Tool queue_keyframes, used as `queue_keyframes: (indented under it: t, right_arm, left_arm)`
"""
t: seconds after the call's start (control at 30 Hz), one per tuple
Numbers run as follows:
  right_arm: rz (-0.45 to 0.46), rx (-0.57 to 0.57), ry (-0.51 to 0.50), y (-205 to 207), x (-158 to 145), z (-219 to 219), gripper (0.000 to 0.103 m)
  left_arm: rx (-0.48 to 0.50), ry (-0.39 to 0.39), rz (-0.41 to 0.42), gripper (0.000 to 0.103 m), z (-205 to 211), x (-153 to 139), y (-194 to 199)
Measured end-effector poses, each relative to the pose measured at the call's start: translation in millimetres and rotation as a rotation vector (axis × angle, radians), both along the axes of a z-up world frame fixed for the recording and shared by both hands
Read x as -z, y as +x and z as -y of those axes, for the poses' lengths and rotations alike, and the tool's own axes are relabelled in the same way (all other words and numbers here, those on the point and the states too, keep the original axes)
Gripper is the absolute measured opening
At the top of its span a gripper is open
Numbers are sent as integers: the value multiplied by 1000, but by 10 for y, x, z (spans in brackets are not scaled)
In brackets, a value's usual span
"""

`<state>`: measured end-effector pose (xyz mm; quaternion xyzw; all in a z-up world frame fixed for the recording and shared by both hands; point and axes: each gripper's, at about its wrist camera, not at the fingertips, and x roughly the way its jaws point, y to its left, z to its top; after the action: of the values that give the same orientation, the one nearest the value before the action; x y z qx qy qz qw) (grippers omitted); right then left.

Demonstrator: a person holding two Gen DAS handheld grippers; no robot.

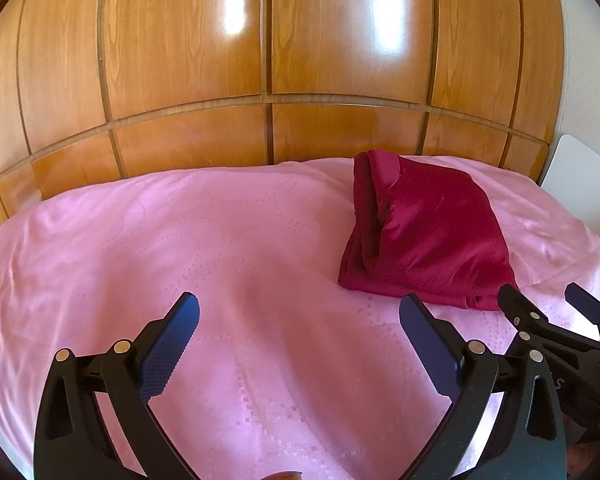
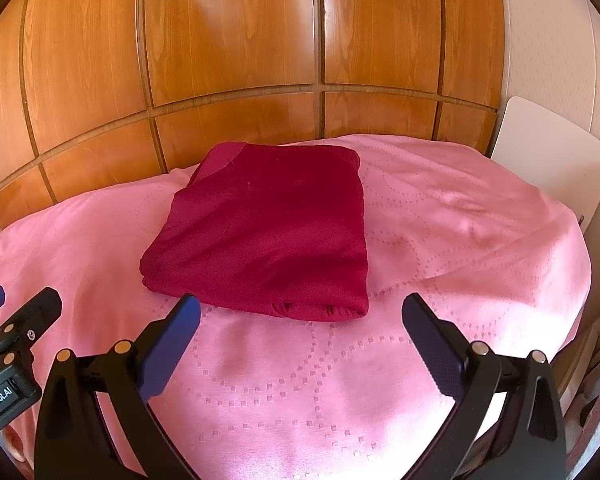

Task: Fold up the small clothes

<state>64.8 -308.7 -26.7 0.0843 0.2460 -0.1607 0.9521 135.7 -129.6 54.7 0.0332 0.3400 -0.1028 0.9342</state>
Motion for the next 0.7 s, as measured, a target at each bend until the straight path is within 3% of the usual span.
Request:
queue_keyframes:
  t: [0.53, 0.7]
  right_arm:
    - [1, -5, -1, 6, -7, -9, 101]
    - [4, -8, -5, 20, -7, -4, 101]
  left_arm:
    - [-8, -1, 24, 99, -14, -9, -33]
    - [-3, -21, -16, 99, -35, 17, -17]
